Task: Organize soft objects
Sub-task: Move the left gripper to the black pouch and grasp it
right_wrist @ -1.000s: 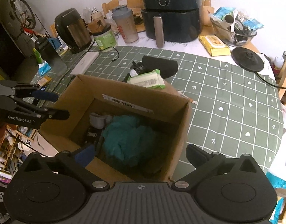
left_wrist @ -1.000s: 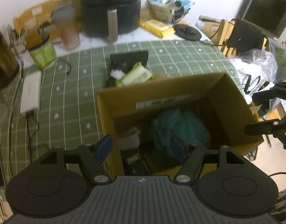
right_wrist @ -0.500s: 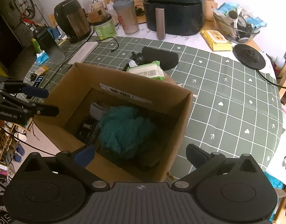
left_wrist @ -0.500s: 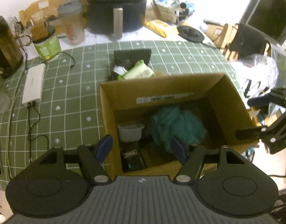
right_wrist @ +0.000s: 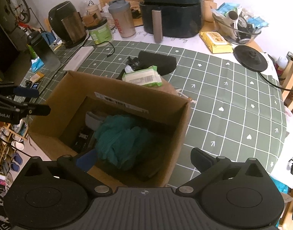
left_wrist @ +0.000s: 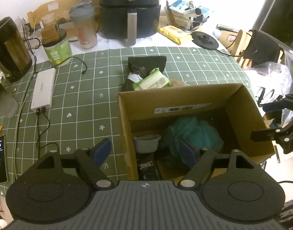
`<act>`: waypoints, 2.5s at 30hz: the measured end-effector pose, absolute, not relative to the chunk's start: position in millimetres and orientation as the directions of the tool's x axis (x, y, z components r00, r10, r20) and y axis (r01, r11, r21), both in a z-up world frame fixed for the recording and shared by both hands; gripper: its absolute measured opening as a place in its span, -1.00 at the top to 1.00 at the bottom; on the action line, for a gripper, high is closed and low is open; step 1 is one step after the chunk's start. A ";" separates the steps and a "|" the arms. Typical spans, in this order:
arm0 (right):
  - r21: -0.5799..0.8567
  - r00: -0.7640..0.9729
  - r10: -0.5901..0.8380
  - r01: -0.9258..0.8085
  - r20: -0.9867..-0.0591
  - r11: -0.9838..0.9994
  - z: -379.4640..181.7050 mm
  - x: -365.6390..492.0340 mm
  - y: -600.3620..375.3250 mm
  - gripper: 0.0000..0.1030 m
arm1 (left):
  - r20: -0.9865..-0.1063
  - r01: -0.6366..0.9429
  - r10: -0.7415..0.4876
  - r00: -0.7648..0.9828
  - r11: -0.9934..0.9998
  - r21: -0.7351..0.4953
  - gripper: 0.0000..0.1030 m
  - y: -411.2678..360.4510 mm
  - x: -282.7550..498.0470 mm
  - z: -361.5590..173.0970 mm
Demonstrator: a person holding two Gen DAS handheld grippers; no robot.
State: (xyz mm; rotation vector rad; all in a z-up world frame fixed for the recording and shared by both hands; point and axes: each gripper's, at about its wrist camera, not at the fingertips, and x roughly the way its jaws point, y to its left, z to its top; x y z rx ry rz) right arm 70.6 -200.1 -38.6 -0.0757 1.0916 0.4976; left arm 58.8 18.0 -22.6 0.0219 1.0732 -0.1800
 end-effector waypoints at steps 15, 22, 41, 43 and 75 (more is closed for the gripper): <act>0.187 0.427 0.318 -0.320 -0.847 0.929 -34.3 99.3 -220.3 -1.00 | -0.839 0.191 -0.165 0.519 0.979 -0.075 -0.51 23.7 83.7 -18.1; 0.190 0.462 0.296 -0.262 -0.836 0.946 -30.7 118.3 -233.3 -1.00 | -0.816 0.200 -0.184 0.549 0.976 -0.086 -0.51 31.3 103.6 -16.2; 0.179 0.549 0.250 -0.181 -0.797 0.967 -17.2 171.8 -248.4 -1.00 | -0.764 0.338 -0.249 0.595 0.940 -0.043 -0.51 36.2 174.2 -12.2; 0.160 0.561 0.233 -0.176 -0.794 0.971 -18.7 175.9 -247.9 -1.00 | -0.771 0.347 -0.256 0.584 0.937 -0.048 -0.51 37.3 182.5 -17.1; 0.101 0.557 0.196 -0.196 -0.807 0.975 -34.1 217.3 -245.1 -1.00 | -0.885 0.512 -0.372 0.281 0.838 -0.190 -0.13 38.8 297.5 -161.7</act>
